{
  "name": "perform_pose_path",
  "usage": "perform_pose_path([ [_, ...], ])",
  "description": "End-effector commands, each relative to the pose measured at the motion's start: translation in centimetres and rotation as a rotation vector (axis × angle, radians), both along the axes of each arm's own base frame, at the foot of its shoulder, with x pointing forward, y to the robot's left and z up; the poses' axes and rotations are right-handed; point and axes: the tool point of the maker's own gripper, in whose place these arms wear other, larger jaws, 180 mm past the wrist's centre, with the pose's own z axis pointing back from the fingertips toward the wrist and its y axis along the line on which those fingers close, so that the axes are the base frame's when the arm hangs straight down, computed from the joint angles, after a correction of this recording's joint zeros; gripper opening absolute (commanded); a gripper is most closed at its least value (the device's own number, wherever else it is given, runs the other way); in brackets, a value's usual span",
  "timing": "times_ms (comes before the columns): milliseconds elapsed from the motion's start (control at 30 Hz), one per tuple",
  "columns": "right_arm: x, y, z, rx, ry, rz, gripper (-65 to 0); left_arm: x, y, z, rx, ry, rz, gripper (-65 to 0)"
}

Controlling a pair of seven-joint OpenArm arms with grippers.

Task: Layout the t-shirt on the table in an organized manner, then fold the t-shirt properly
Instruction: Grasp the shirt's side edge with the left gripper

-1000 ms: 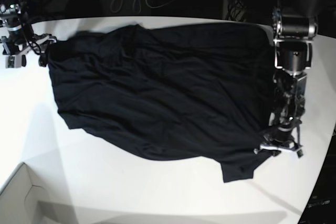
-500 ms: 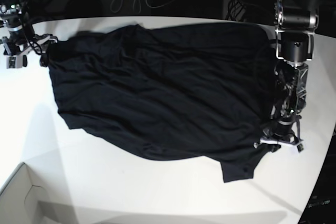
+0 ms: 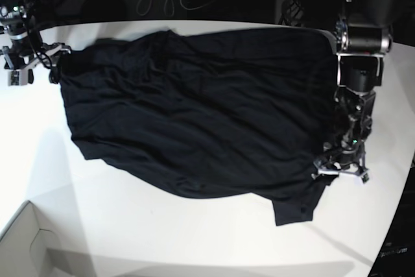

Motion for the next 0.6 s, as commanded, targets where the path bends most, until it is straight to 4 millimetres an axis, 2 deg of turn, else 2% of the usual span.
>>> perform_pose_path([
  [0,1.0,-0.4,1.8,-0.023,-0.063,0.006,-22.4,1.4,0.0,1.5,-0.013,-0.019,-0.005,-28.9],
  [33,1.0,-0.4,1.7,-0.022,-0.062,0.005,-22.4,1.6,-0.1,1.6,0.003,-0.017,-0.014,-28.9],
  [133,1.1,-0.4,1.8,-0.023,-0.065,0.006,-22.4,2.1,-2.4,1.3,0.053,-0.003,-0.077,-28.9],
  [300,1.1,-0.4,1.8,-0.023,-0.067,0.006,-22.4,2.5,-4.8,1.1,0.095,0.007,-0.135,-28.9],
  [433,1.1,-0.4,1.8,-0.022,-0.066,0.005,-22.4,2.5,-5.2,0.9,0.096,0.009,-0.142,-29.9],
  [500,1.1,-0.5,1.7,-0.021,-0.065,0.003,-22.4,2.3,-5.2,0.8,0.094,0.012,-0.142,-35.0],
  [567,1.0,-0.6,1.7,-0.020,-0.063,0.000,-22.4,2.3,-5.0,0.7,0.092,0.013,-0.137,-44.7],
])
